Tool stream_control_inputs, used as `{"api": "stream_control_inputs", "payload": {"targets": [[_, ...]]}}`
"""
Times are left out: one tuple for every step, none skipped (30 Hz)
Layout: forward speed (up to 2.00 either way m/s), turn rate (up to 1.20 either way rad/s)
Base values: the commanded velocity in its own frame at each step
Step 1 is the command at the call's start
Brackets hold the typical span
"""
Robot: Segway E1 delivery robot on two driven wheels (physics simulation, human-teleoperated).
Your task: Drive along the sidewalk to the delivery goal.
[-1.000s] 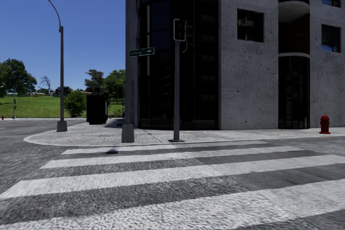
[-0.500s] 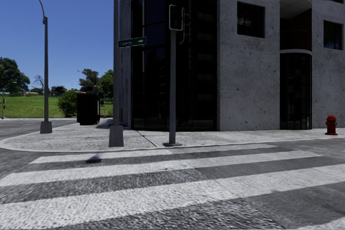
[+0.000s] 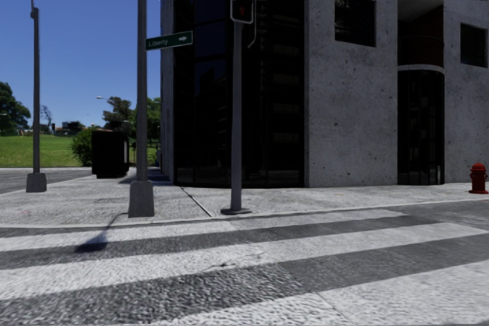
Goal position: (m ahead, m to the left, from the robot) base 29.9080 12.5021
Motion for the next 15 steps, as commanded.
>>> {"api": "stream_control_inputs", "payload": {"targets": [[1.34, -0.20], [1.34, -0.20], [1.34, -0.20], [1.34, -0.20], [1.34, -0.20], [1.34, -0.21], [1.34, -0.22], [1.34, -0.27], [1.34, -0.29], [1.34, -0.31], [1.34, -0.31], [1.34, -0.31], [1.34, -0.31], [1.34, -0.31], [1.34, -0.31]]}}
